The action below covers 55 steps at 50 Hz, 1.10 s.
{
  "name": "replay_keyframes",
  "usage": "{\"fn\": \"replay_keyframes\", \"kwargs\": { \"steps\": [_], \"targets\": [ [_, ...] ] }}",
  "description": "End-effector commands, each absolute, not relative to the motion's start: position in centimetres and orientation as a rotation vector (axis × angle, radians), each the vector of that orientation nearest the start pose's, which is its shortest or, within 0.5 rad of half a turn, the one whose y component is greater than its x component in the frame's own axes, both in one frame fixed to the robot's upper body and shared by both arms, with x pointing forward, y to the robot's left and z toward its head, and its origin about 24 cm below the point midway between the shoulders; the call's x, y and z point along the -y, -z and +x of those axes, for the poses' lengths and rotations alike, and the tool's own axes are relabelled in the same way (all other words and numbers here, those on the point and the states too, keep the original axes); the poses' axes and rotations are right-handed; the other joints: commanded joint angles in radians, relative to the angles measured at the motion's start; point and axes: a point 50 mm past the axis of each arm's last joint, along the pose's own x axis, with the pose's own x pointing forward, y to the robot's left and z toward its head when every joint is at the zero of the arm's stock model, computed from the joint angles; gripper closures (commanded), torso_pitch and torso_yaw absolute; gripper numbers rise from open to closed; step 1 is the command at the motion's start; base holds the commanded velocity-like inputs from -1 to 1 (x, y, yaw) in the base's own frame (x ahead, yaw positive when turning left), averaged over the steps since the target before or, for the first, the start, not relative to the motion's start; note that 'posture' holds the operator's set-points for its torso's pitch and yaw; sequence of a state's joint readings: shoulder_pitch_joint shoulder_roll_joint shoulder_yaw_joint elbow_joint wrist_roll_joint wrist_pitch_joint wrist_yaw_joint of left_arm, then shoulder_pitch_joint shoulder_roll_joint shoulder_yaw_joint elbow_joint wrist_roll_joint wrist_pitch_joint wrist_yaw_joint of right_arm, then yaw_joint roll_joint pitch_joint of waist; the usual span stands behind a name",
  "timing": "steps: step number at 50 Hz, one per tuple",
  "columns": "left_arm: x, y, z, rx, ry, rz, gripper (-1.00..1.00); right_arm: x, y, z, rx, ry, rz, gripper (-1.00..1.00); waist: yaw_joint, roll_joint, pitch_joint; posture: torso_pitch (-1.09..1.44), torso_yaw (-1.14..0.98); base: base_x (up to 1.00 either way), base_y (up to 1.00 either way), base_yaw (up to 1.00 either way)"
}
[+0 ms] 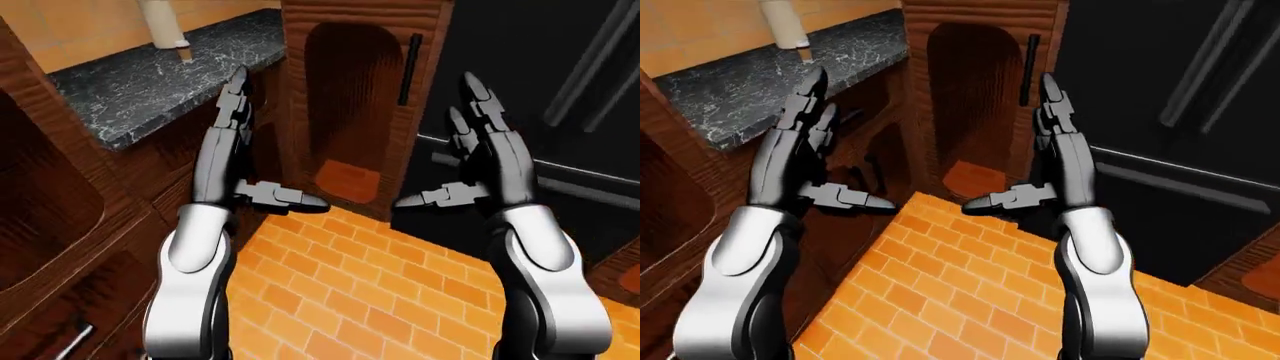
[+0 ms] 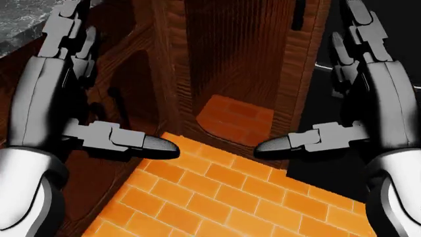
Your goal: Move the drinks to the dining counter.
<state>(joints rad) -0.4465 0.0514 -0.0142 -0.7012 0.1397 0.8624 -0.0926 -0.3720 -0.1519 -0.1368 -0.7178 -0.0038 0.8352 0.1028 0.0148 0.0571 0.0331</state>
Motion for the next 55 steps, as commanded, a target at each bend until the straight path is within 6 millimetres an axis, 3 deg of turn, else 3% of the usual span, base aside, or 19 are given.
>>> {"fn": "replay_keyframes", "kwargs": {
  "steps": [1, 2, 3, 7, 12, 14, 16, 19, 23, 27, 29, 34, 40, 42, 43, 44, 47, 52, 55],
  "targets": [
    [-12.95, -23.2, 25.81, 0.33, 0.074, 0.158, -1.0, 16.24, -22.54, 25.23, 0.322, -0.048, -0.139, -1.0, 0.006, 0.016, -0.023, 0.0, 0.0, -0.05, 0.0, 1.0],
    [-12.93, -23.24, 25.84, 0.331, 0.075, 0.158, -1.0, 16.23, -22.57, 25.24, 0.323, -0.049, -0.139, -1.0, 0.014, 0.051, -0.051, 0.0, 0.0, -0.06, 0.0, 1.0],
    [-12.92, -23.3, 25.81, 0.331, 0.075, 0.158, -1.0, 16.23, -22.62, 25.22, 0.324, -0.049, -0.14, -1.0, 0.019, 0.018, -0.023, 0.0, 0.0, -0.06, 0.0, 1.0],
    [-12.89, -23.31, 25.82, 0.332, 0.075, 0.159, -1.0, 16.2, -22.69, 25.21, 0.326, -0.051, -0.142, -1.0, 0.036, -0.035, -0.034, 0.0, 0.0, -0.06, 0.0, 1.0],
    [-12.85, -23.38, 25.93, 0.333, 0.076, 0.159, -1.0, 16.11, -22.6, 25.28, 0.326, -0.055, -0.145, -1.0, 0.018, -0.106, 0.0, 0.0, 0.0, -0.06, 0.0, 1.0],
    [-12.85, -23.43, 25.96, 0.333, 0.076, 0.158, -1.0, 16.09, -22.71, 25.23, 0.326, -0.055, -0.148, -1.0, 0.006, -0.172, -0.018, 0.0, 0.0, -0.06, 0.0, 1.0],
    [-12.76, -23.44, 25.91, 0.334, 0.077, 0.16, -1.0, 16.13, -22.58, 25.28, 0.327, -0.057, -0.148, -1.0, 0.005, -0.149, -0.005, 0.0, 0.0, -0.06, 0.0, 1.0],
    [-12.81, -23.45, 25.9, 0.334, 0.076, 0.159, -1.0, 16.07, -22.63, 25.16, 0.328, -0.059, -0.15, -1.0, 0.012, -0.135, -0.02, 0.0, 0.0, -0.06, 0.0, 1.0],
    [-12.83, -23.42, 25.92, 0.334, 0.075, 0.158, -1.0, 15.95, -22.61, 25.11, 0.329, -0.064, -0.152, -1.0, 0.007, -0.088, -0.01, 0.0, 0.0, -0.06, 0.0, 1.0],
    [-12.88, -23.25, 25.96, 0.332, 0.074, 0.159, -1.0, 15.89, -22.39, 25.24, 0.326, -0.068, -0.152, -1.0, 0.001, -0.026, -0.008, 0.0, 0.0, -0.06, 0.0, 1.0],
    [-12.92, -23.23, 25.91, 0.332, 0.073, 0.158, -1.0, 15.85, -22.39, 25.21, 0.326, -0.07, -0.152, -1.0, 0.008, 0.041, -0.032, 0.0, 0.0, -0.06, 0.0, 1.0],
    [-12.98, -23.01, 26.02, 0.33, 0.072, 0.157, -1.0, 15.79, -22.28, 25.29, 0.325, -0.072, -0.151, -1.0, 0.037, -0.03, -0.034, 0.0, 0.0, -0.06, 0.0, 1.0],
    [-13.0, -22.87, 26.09, 0.328, 0.071, 0.157, -1.0, 15.79, -22.22, 25.33, 0.325, -0.072, -0.151, -1.0, 0.018, -0.096, 0.001, 0.0, 0.0, -0.06, 0.0, 1.0],
    [-12.98, -22.86, 26.06, 0.327, 0.071, 0.158, -1.0, 15.79, -22.21, 25.32, 0.325, -0.073, -0.151, -1.0, 0.013, -0.139, -0.005, 0.0, 0.0, -0.06, 0.0, 1.0],
    [-12.96, -22.8, 26.05, 0.327, 0.071, 0.158, -1.0, 15.79, -22.2, 25.32, 0.325, -0.073, -0.152, -1.0, 0.001, -0.182, -0.023, 0.0, 0.0, -0.06, 0.0, 1.0],
    [-12.96, -22.77, 26.05, 0.327, 0.072, 0.159, -1.0, 15.78, -22.2, 25.31, 0.325, -0.073, -0.152, -1.0, 0.001, -0.139, -0.007, 0.0, 0.0, -0.06, 0.0, 1.0],
    [-13.0, -22.83, 26.11, 0.328, 0.071, 0.16, -1.0, 15.79, -22.16, 25.39, 0.325, -0.074, -0.152, -1.0, 0.012, -0.143, -0.018, 0.0, 0.0, -0.06, 0.0, 1.0],
    [-12.91, -22.94, 26.05, 0.329, 0.072, 0.161, -1.0, 15.51, -22.3, 25.07, 0.325, -0.1, -0.163, -1.0, -0.013, -0.093, -0.004, 0.0, 0.0, -0.03, 0.0, 0.53],
    [-12.92, -23.03, 26.03, 0.33, 0.072, 0.161, -1.0, 15.55, -22.4, 25.06, 0.33, -0.097, -0.165, -1.0, -0.034, -0.032, -0.009, 0.0, 0.0, 0.0, 0.0, 0.0]
  ]
}}
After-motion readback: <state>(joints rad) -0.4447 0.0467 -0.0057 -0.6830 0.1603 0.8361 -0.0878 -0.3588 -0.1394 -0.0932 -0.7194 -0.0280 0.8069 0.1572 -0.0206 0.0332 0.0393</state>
